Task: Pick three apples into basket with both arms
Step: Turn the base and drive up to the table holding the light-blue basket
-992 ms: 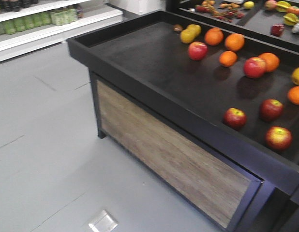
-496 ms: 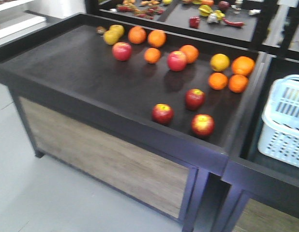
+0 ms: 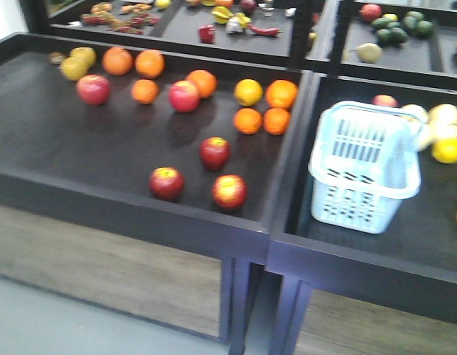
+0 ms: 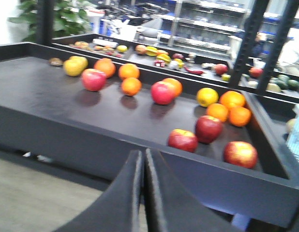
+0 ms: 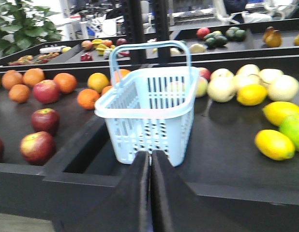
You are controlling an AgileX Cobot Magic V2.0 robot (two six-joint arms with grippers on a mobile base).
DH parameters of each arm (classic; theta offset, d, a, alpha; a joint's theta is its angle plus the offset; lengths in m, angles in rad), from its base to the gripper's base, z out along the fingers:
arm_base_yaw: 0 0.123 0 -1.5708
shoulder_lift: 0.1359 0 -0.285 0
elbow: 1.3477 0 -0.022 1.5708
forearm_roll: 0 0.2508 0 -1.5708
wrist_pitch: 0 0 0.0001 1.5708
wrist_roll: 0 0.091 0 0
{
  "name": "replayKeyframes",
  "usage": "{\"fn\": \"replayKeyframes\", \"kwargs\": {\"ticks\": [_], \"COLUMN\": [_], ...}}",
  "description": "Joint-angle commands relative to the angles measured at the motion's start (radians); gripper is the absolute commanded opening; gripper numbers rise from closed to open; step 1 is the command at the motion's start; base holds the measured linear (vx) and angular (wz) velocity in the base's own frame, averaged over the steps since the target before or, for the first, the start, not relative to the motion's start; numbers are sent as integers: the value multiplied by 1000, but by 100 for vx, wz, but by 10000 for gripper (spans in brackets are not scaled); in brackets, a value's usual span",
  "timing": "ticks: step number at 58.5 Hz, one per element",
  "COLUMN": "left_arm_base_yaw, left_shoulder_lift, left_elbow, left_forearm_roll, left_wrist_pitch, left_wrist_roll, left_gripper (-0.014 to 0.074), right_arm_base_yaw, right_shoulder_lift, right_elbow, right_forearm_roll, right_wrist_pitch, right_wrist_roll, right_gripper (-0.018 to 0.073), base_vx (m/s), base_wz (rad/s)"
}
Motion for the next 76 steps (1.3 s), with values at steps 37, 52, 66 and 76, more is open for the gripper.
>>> {"fn": "replayKeyframes", "kwargs": {"ticks": [37, 52, 66, 76], "left_arm_base_yaw": [3, 3, 3, 3], "left_shoulder_lift": [-13, -13, -13, -13], "left_elbow": [-25, -25, -25, -25], "left_forearm_roll": [-2, -2, -2, -2], "left_wrist_pitch": [-69, -69, -69, -69], "left_wrist_roll": [-4, -4, -4, -4], "left_gripper": [-6, -6, -6, -6], "right_arm_base_yaw": [-4, -4, -4, -4], "right_shoulder_lift": [-12, -12, -12, -12], "right_elbow": [11, 11, 11, 11], "right_forearm_roll": [-14, -14, -14, -14], "right_wrist_pitch": [-71, -71, -71, -71], "right_wrist_roll": [-12, -12, -12, -12], "right_gripper": [-8, -8, -8, -8], "base_vx": [4, 6, 7, 9], "base_wz": [-37, -26, -19, -12]}}
